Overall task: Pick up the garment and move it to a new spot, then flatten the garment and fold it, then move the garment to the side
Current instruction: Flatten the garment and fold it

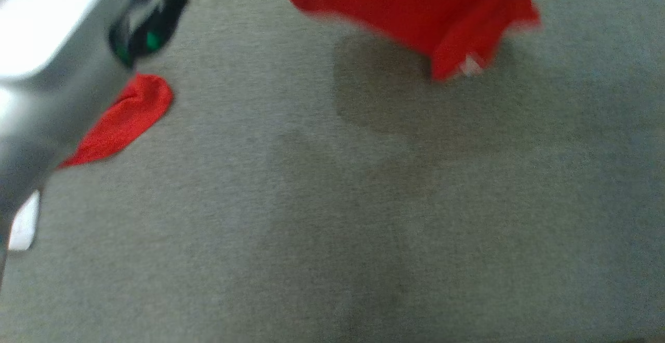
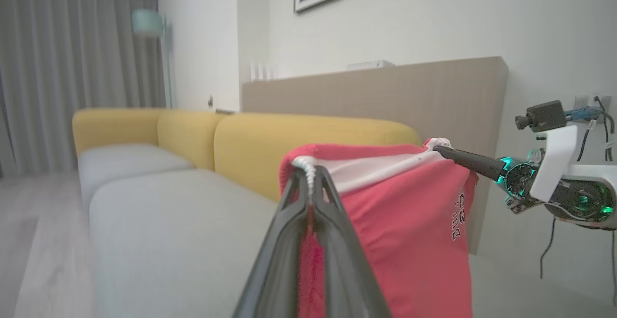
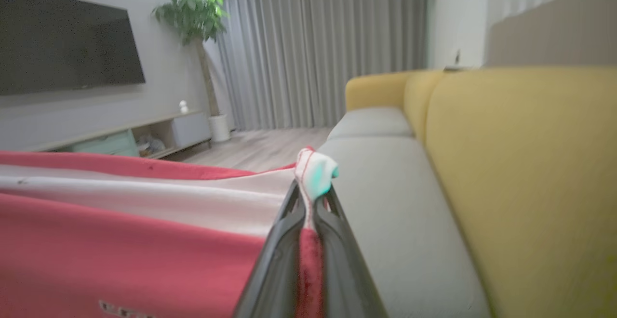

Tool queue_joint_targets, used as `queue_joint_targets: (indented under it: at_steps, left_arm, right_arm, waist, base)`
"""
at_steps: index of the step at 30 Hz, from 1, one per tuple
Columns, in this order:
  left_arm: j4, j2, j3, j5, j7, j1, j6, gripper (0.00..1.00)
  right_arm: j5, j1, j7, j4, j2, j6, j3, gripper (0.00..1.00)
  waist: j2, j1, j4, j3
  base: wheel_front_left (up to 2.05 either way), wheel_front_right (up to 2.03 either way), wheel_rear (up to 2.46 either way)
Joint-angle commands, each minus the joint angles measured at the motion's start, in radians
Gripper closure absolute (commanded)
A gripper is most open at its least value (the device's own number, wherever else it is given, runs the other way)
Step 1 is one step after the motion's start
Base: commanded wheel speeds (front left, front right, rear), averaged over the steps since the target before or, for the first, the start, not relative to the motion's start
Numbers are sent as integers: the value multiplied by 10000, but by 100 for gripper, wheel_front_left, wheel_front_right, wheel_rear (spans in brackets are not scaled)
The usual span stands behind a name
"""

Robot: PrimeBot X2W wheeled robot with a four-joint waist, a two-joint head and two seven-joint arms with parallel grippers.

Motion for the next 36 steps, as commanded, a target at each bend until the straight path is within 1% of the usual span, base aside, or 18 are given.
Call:
queue_joint_targets:
  at_steps: [1, 3, 4, 5, 7, 9, 12, 17, 21, 26, 29, 31, 33, 36]
  left_arm:
    - [160, 68, 874, 503, -159, -858, 183, 100]
    - [283, -206, 1396, 1133, -189, -1183, 330, 100]
    - [283, -206, 1396, 1133, -189, -1183, 330, 100]
    - [243, -328, 1770, 1445, -192, -1176, 381, 100]
    - [121, -506, 2339, 1989, -195, -748, 380, 100]
    - [-31, -551, 2685, 2372, -197, 77, 264, 100]
    - [-316, -465, 2901, 3021, -198, 1714, 135, 100]
    - [-904, -661, 3532, 3948, -199, 5146, 233, 100]
    - [-1219, -1033, 3942, 4748, -199, 7807, 244, 100]
    - [-1685, -1498, 4447, 5410, -200, 10460, 335, 100]
    - [-2053, -1582, 4624, 5684, -200, 11601, 359, 100]
    - [-2323, -1619, 4716, 5805, -200, 12099, 356, 100]
    - [-2548, -1651, 4786, 5925, -200, 12336, 355, 100]
    - [-2758, -1784, 4872, 6031, -200, 12163, 289, 100]
  right_arm:
    - [-333, -342, -135, -8, -479, -7, -507, 100]
    - [-781, -683, -146, -194, -548, -7, -1181, 100]
    - [-781, -683, -146, -194, -548, -7, -1181, 100]
    - [-969, -676, -148, -321, -531, -7, -1495, 100]
    - [-1293, -342, -150, -632, -439, -7, -1894, 100]
    - [-1552, 285, -151, -995, -297, -7, -2096, 100]
    - [-1787, 1590, -152, -1502, -85, -7, -2363, 100]
    - [-2334, 4303, -153, -2111, 290, -7, -3047, 100]
    - [-2938, 6641, -153, -2721, 679, -7, -4215, 100]
    - [-3875, 9614, -154, -3867, 1153, -7, -5906, 100]
    - [-4406, 11190, -154, -4651, 1393, -7, -6513, 100]
    - [-4711, 11975, -154, -5080, 1492, -7, -6867, 100]
    - [-5038, 12393, -154, -5358, 1645, -7, -7192, 100]
    - [-5522, 12345, -56, -5489, 1916, -7, -7612, 100]
  waist:
    - [0, -1, -366, 200]
    - [0, -1, -557, 255]
    - [0, -1, -557, 255]
    - [0, -1, -655, 258]
    - [0, -1, -849, 219]
    - [0, -1, -1035, 131]
    - [0, -1, -1218, -42]
    - [0, -1, -1249, -387]
    - [0, -1, -1189, -856]
    - [0, -1, -1154, -1439]
    - [0, -1, -1184, -1550]
    - [0, -1, -1180, -1552]
    - [0, -1, -1155, -1493]
    - [0, -1, -1066, -1353]
  base:
    - [0, 0, 0]
    - [0, 0, 0]
    - [0, 0, 0]
    - [0, 0, 0]
    - [0, 0, 0]
    - [0, 0, 0]
    - [0, 0, 0]
    - [0, 0, 0]
    - [0, 0, 0]
    - [0, 0, 0]
    - [0, 0, 0]
    - [0, 0, 0]
    - [0, 0, 0]
    - [0, 0, 0]
